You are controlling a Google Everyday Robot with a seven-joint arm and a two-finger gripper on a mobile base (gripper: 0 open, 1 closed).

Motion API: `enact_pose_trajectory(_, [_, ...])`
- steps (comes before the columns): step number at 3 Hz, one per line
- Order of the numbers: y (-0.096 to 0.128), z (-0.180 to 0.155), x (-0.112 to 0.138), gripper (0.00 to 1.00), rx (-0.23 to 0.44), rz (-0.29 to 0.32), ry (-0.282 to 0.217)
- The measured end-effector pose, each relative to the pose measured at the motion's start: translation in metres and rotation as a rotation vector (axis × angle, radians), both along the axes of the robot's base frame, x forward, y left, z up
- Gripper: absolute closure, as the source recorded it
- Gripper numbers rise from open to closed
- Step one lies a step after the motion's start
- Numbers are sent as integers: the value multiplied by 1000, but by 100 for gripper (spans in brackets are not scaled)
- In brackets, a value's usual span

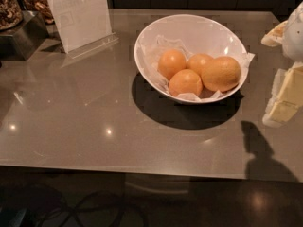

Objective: Pick orange from white bowl

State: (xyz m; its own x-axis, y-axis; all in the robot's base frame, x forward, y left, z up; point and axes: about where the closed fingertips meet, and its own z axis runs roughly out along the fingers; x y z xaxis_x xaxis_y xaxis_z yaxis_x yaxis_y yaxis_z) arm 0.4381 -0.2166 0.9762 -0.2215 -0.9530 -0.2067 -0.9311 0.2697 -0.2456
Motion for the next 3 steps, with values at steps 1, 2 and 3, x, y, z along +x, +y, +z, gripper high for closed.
enact_pose_trajectory(1, [0,0,0,0,0,0,0])
enact_pose_trajectory(2, [4,1,15,0,33,-26,-8])
enact_pose_trajectory(3, [-1,-2,44,0,140,-106,5])
